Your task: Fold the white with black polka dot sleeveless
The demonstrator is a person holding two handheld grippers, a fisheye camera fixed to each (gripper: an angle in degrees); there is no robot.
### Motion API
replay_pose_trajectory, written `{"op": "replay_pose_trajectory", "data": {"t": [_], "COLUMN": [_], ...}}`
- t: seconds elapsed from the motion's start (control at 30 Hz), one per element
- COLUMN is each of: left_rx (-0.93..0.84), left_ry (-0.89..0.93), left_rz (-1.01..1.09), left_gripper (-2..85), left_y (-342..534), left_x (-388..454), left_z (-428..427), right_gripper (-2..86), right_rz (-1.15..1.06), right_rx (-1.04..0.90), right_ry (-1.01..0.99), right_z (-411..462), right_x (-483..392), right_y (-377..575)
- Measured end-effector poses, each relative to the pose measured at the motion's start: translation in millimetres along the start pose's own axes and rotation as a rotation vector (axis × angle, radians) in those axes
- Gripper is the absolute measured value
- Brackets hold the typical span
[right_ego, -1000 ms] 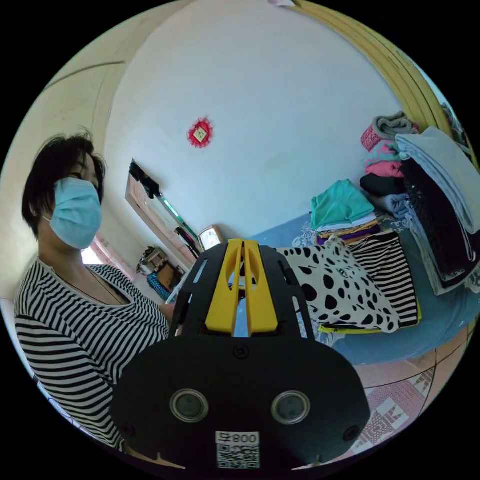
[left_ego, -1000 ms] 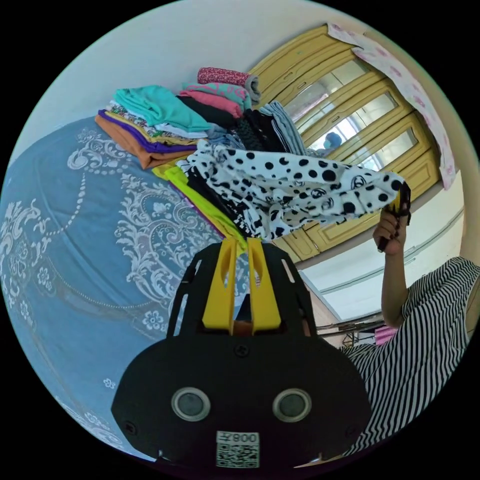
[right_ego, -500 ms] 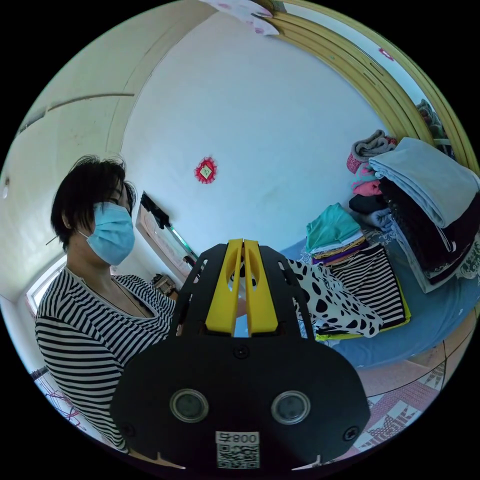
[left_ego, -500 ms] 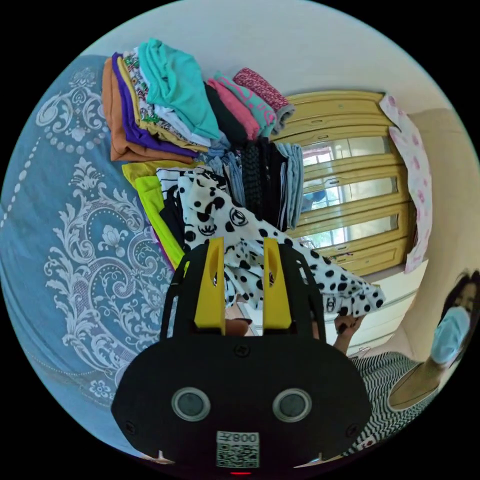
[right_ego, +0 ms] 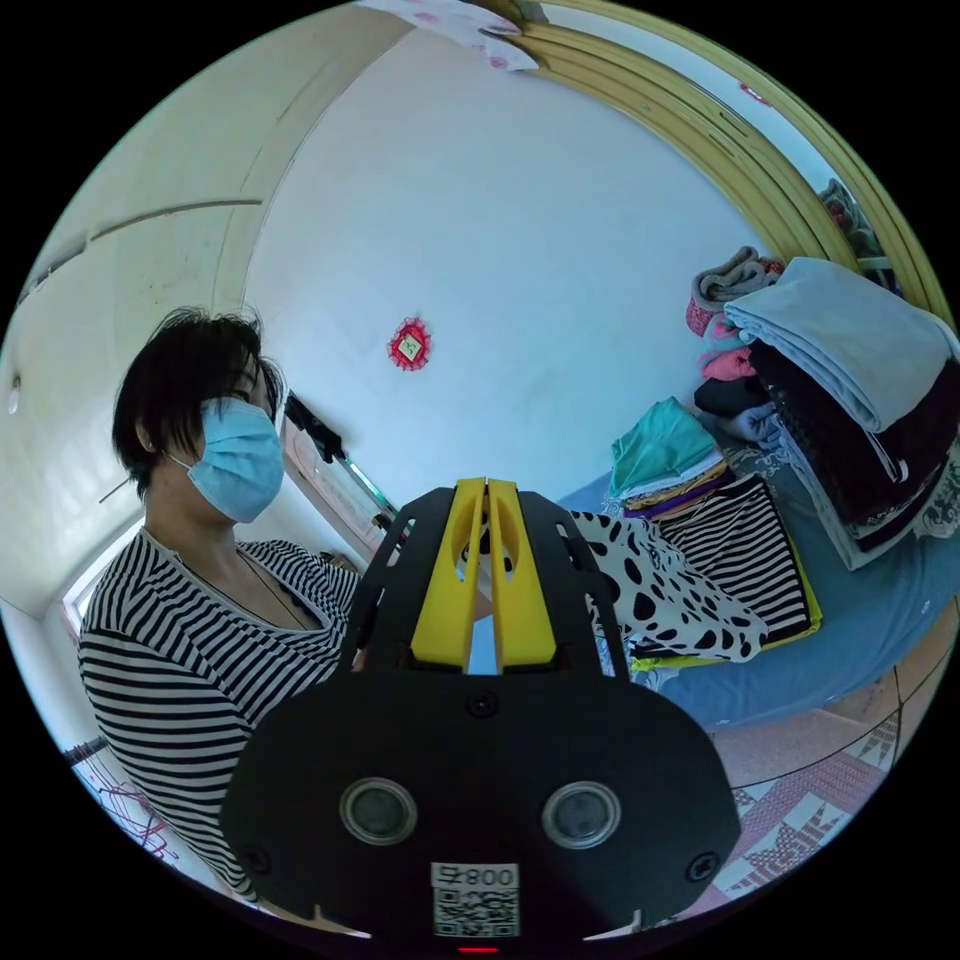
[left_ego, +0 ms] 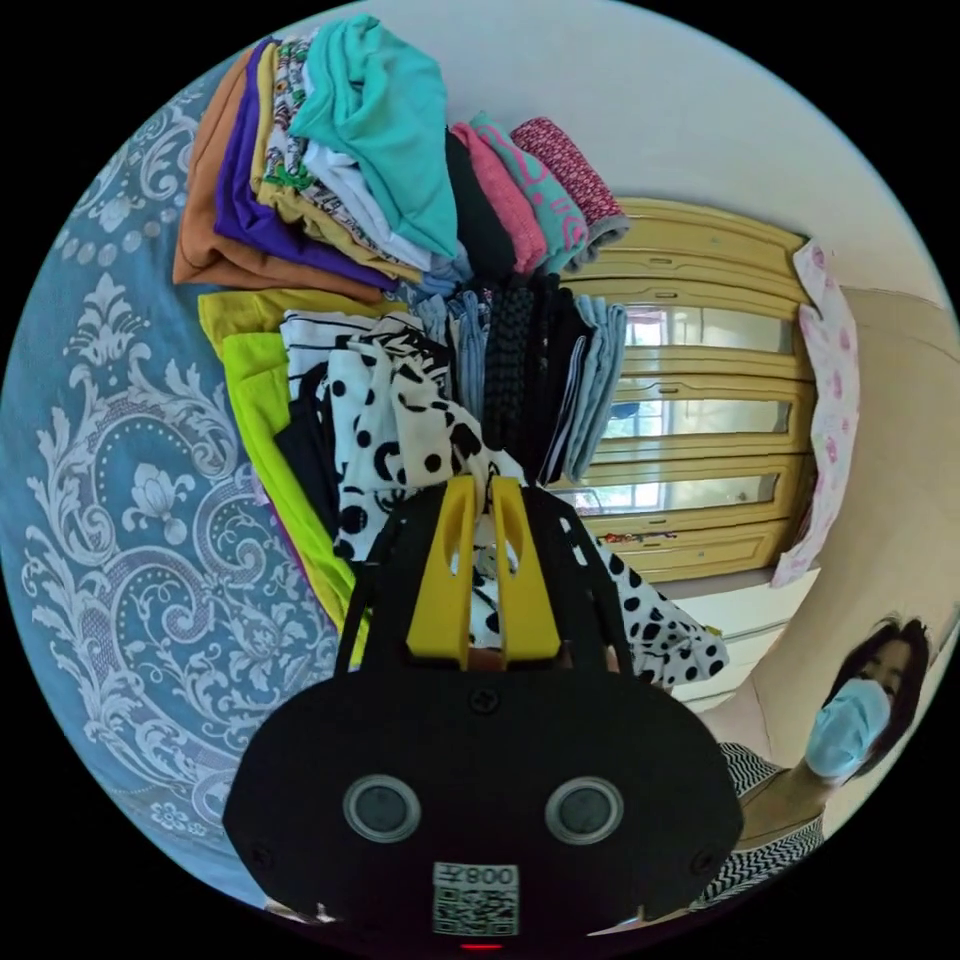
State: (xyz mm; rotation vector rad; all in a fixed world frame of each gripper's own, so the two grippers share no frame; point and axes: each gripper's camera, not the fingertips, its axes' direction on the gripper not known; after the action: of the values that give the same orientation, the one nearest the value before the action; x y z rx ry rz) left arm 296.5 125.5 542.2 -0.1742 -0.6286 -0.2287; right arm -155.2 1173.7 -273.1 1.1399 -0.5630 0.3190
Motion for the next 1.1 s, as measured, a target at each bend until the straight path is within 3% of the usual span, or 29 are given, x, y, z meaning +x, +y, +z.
{"op": "replay_pose_trajectory", "data": {"t": [0.2,0.53,0.77,1.1], "left_rx": [0.095,0.422,0.637,0.812], "left_ry": [0.072,0.171,0.090,-0.086], "left_rz": [0.094,0.308,0.520,0.770], "left_gripper": [3.1,2.7,2.7,2.8], "left_y": [73.9,270.9,452.2,691.2], "left_x": [-14.2,-18.4,-0.5,4.9], "left_z": [-53.1,-208.0,-315.3,-386.3], "right_gripper": [0.2,0.2,0.2,0.2], "right_rz": [-0.027,-0.172,-0.260,-0.406], "right_rx": [0.023,-0.002,-0.030,-0.060], "right_ry": [-0.037,-0.147,-0.266,-0.372], "right_z": [-12.0,5.6,39.0,77.3], "right_x": [-11.6,-72.1,-120.0,-214.0], "right_y": [-19.0,-63.4,-94.0,-132.1]}}
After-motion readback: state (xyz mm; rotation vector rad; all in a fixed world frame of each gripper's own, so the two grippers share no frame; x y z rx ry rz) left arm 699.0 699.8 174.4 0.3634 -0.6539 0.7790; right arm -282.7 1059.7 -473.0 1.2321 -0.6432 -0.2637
